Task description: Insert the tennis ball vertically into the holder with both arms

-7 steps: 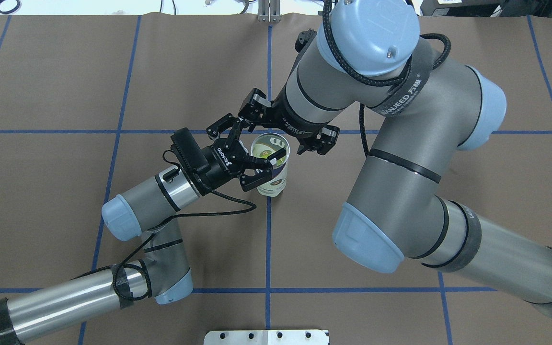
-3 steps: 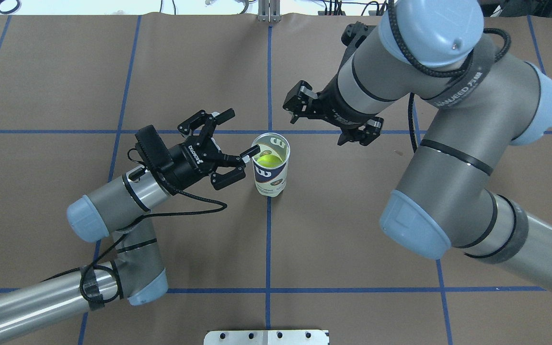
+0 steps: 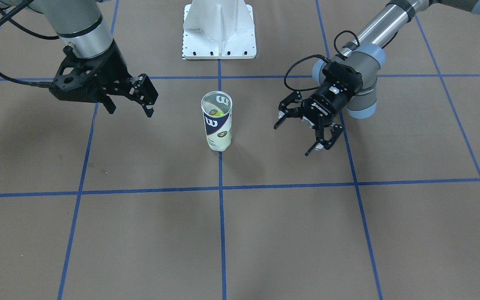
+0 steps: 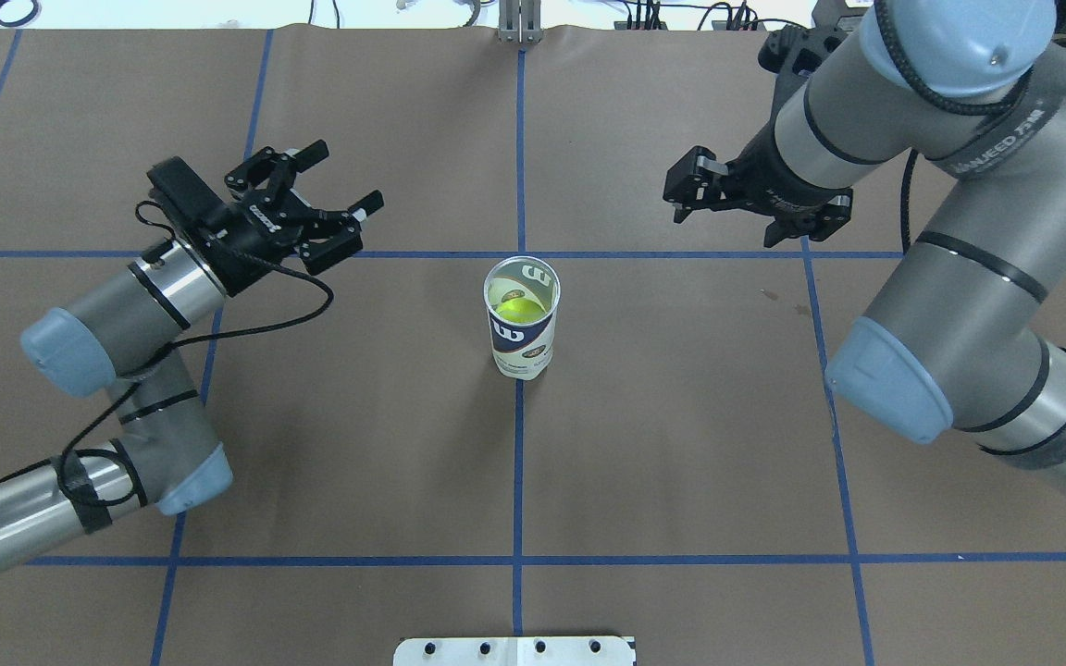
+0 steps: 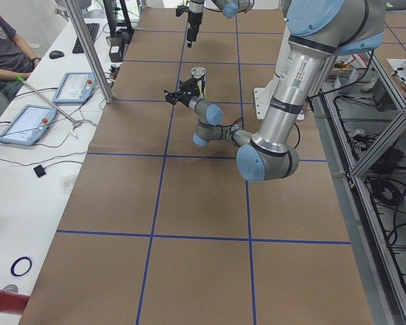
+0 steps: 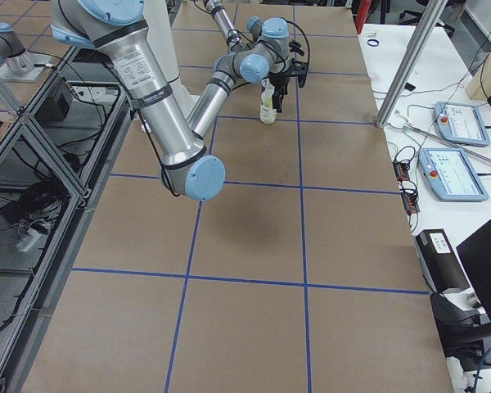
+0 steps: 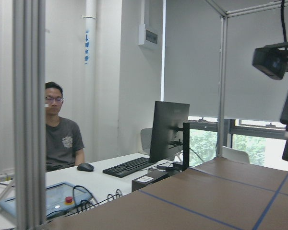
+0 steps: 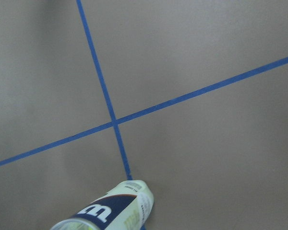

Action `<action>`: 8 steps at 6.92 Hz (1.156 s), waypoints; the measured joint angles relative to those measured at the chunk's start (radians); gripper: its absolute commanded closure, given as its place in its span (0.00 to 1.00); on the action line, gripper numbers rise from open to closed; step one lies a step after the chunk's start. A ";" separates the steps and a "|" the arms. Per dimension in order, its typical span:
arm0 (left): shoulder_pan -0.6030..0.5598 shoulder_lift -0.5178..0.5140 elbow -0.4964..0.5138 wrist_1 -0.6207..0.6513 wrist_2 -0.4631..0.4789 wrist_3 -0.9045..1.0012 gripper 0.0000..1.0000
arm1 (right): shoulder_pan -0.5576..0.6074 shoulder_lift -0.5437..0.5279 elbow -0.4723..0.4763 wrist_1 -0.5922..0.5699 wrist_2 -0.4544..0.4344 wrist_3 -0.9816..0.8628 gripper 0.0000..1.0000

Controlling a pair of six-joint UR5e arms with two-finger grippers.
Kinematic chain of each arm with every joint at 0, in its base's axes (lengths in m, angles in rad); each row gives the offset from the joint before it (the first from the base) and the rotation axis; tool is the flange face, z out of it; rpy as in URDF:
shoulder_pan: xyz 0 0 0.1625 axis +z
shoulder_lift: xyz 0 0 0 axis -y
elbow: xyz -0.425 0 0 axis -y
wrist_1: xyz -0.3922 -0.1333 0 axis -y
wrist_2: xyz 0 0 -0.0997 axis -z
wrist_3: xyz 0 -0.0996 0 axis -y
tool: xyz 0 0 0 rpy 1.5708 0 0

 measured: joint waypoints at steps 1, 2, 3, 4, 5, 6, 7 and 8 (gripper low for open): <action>-0.072 0.047 0.000 0.103 -0.004 -0.062 0.02 | 0.047 -0.052 -0.007 0.001 0.004 -0.116 0.00; -0.143 0.085 0.000 0.222 -0.041 -0.108 0.02 | 0.088 -0.084 -0.025 0.003 0.006 -0.210 0.00; -0.231 0.101 -0.001 0.357 -0.151 -0.152 0.01 | 0.124 -0.101 -0.058 0.004 0.006 -0.291 0.00; -0.348 0.107 -0.002 0.520 -0.341 -0.185 0.01 | 0.159 -0.110 -0.101 0.005 0.008 -0.365 0.00; -0.466 0.102 -0.002 0.690 -0.543 -0.197 0.01 | 0.190 -0.113 -0.142 0.012 0.017 -0.421 0.00; -0.555 0.091 -0.003 0.835 -0.694 -0.199 0.01 | 0.223 -0.122 -0.187 0.038 0.038 -0.475 0.00; -0.599 0.088 -0.002 0.920 -0.766 -0.188 0.01 | 0.263 -0.144 -0.236 0.088 0.068 -0.538 0.00; -0.616 0.101 -0.002 0.969 -0.800 -0.144 0.01 | 0.304 -0.166 -0.281 0.133 0.097 -0.603 0.00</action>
